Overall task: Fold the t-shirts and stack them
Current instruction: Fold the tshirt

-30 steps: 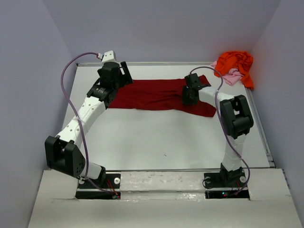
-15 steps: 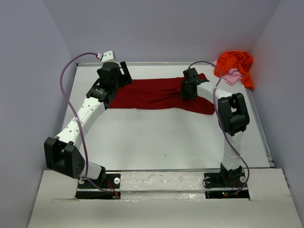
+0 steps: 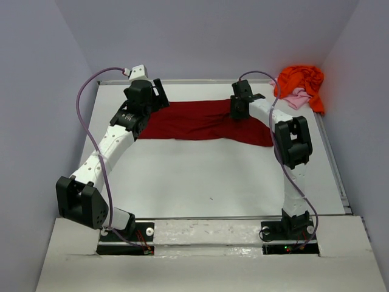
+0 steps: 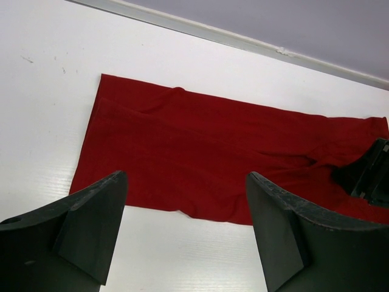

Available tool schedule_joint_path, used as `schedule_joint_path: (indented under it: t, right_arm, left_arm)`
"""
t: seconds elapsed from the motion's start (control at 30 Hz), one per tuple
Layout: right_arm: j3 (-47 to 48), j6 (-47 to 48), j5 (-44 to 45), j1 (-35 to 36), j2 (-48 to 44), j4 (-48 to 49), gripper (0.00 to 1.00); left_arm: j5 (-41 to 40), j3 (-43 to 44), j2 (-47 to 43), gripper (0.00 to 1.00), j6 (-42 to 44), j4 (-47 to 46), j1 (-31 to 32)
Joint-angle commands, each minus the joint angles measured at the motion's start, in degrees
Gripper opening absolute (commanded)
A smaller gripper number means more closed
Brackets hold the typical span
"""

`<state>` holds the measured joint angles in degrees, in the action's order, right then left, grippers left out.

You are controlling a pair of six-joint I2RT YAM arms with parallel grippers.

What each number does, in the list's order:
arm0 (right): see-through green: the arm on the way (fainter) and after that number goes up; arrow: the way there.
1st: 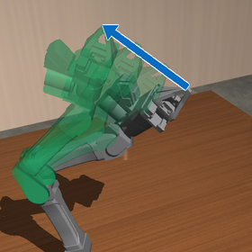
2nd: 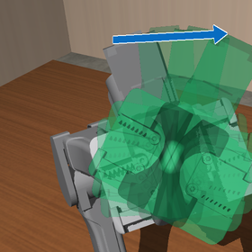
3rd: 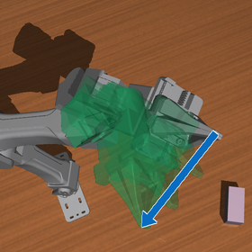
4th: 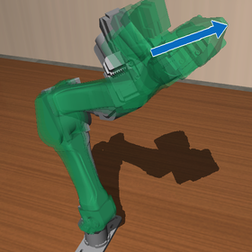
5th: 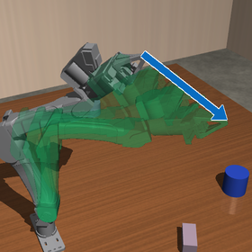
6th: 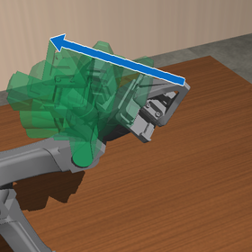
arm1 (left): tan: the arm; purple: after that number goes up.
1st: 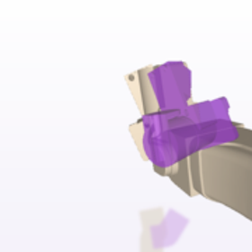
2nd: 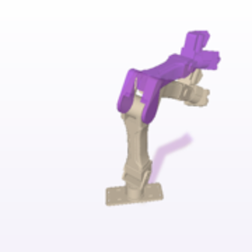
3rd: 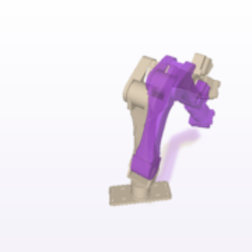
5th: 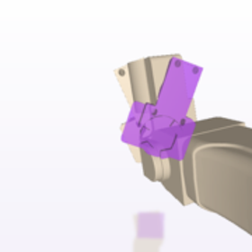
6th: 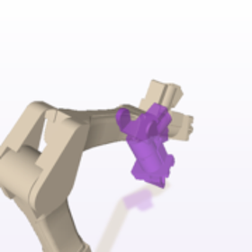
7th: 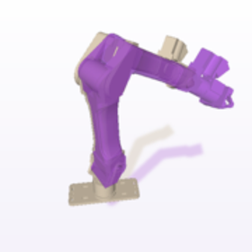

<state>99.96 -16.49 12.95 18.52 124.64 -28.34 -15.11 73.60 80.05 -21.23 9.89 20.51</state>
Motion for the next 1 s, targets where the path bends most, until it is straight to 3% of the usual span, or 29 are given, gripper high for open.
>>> schedule_joint_path:
  t: [0.0, 0.37, 0.67, 0.87, 0.97]
  right_arm:
    - [7.1, 1.8, 2.2, -0.9, 2.9, -1.9, 0.48]
    - [22.4, 3.8, 3.3, -0.9, 11.1, -5.8, 0.48]
    - [25.7, 4.7, 3.1, -1.4, 15.5, -5.9, 0.48]
    - [23.2, 5.2, 1.8, -1.4, 8.2, -5.4, 0.48]
    - [15.5, 3.9, -3.2, -1.4, -0.1, -2.3, 0.48]
  left_arm:
    - [-0.4, -0.3, -2.1, 0.88, 0.8, -2.1, 0.1]
    - [0.0, -0.4, -1.5, 0.88, 0.9, -2.2, 0.3]
    - [-0.7, -0.3, -0.5, 0.88, 0.8, -1.8, 0.2]
    - [-2.2, -0.4, -0.5, 0.88, 0.6, -1.7, 0.2]
    - [-3.2, -0.7, -1.8, 0.88, 0.4, -2.2, 0.2]
